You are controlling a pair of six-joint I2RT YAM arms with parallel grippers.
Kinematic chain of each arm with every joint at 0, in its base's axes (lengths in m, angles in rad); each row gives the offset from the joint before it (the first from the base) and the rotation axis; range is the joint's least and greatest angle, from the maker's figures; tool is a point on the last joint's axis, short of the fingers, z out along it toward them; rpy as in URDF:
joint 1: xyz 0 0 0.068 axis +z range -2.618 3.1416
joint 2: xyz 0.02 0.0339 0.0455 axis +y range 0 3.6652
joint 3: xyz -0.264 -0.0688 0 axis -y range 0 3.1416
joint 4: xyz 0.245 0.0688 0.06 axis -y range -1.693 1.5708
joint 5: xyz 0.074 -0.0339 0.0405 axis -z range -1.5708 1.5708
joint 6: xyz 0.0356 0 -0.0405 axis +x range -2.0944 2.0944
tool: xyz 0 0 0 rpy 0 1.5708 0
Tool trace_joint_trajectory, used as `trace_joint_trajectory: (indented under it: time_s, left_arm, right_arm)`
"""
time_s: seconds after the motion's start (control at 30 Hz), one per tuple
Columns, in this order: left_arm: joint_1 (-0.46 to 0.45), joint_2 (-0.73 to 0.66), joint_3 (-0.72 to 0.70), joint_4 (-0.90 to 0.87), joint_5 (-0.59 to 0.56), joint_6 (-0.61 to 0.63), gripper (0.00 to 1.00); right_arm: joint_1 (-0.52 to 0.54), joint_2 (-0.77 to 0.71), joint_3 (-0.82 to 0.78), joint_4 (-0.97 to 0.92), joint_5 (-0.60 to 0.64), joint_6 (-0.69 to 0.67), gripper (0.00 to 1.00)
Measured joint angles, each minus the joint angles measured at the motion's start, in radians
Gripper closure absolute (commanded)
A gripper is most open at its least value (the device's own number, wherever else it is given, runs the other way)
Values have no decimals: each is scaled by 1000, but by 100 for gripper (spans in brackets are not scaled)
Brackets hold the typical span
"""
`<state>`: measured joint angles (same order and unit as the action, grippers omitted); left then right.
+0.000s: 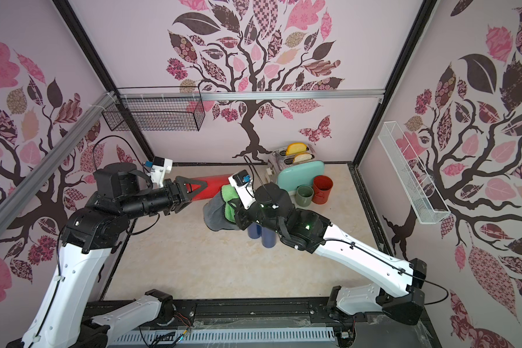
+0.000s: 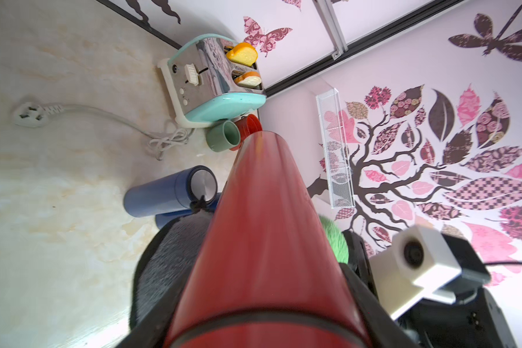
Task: Wipe the surface of the thermos
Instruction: Wipe the dirt from the surface of the thermos.
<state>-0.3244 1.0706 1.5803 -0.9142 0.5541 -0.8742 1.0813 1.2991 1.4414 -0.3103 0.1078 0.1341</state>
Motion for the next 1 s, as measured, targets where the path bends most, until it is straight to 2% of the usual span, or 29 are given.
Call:
trace_joint_trajectory:
  time_s: [0.13, 0.23, 0.3, 0.47, 0.57, 0.7, 0.87, 1.0]
  left_arm:
    - [0, -13, -38, 87, 47, -106, 100]
    - [8, -12, -47, 124, 63, -151, 100]
    - [29, -17, -53, 141, 80, -172, 100]
    - [122, -61, -122, 211, 137, -227, 100]
    - [137, -76, -161, 245, 167, -257, 100]
    - [137, -74, -191, 285, 193, -287, 100]
    - [139, -73, -192, 297, 211, -302, 100]
    - [139, -73, -192, 296, 218, -301, 100]
  right_arm:
    - [45, 57, 62, 26, -29, 0, 100]
    - [39, 66, 61, 29, 2, -7, 100]
    - [11, 54, 49, 26, 12, -7, 100]
    - [-135, -29, -10, -8, 68, -5, 100]
    - [-153, -51, 3, -20, 86, -7, 100]
    - [-87, -22, 48, -13, 84, -15, 100]
    - [81, 110, 167, 6, 69, -27, 100]
    - [164, 197, 242, 14, 63, -30, 100]
